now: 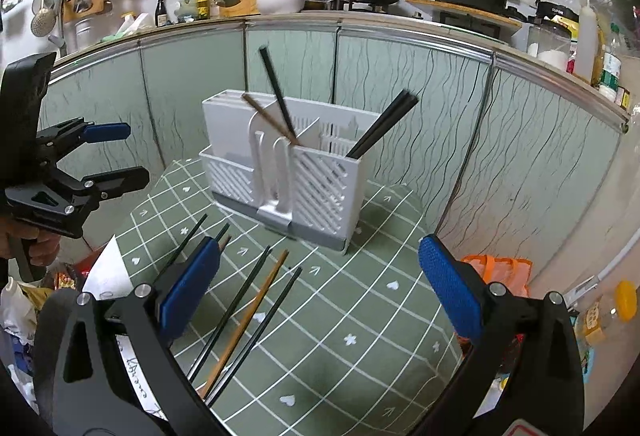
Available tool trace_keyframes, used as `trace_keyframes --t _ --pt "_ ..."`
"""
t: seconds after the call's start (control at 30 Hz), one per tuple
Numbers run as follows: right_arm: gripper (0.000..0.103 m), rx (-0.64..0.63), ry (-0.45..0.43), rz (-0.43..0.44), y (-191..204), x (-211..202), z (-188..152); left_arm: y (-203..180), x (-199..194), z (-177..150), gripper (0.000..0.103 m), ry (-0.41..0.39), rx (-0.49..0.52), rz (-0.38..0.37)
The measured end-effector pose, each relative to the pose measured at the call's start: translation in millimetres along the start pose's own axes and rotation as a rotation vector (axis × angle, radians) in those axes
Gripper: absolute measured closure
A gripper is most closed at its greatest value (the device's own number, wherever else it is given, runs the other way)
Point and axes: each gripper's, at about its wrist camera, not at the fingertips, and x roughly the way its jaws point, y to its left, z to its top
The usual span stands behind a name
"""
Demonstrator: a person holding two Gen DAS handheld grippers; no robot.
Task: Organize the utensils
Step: 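Open both tools and pull them back from the holder toward the chopsticks, then close the left tool on a black chopstick while the right tool grasps another black chopstick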
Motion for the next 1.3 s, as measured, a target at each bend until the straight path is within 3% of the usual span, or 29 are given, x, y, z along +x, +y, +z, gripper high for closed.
trace_keyframes --t 0.47,0.8,1.03,1.23,1.3 --pt "0.007 0.011 0.038 0.014 28 8 -47 5 -4 -63 0.004 0.063 -0.035 0.022" --pt "0.007 0.074 0.101 -0.02 38 25 -91 2 4 -115 0.004 0.135 -0.047 0.114" --pt "0.007 0.074 0.143 -0.066 48 35 -115 7 10 -145 0.004 0.184 -0.113 0.19" --pt "0.007 0.104 0.175 -0.089 49 42 -131 6 12 -162 0.004 0.21 -0.159 0.201" --pt "0.007 0.114 0.18 -0.088 49 43 -135 4 13 -166 0.008 0.218 -0.169 0.198"
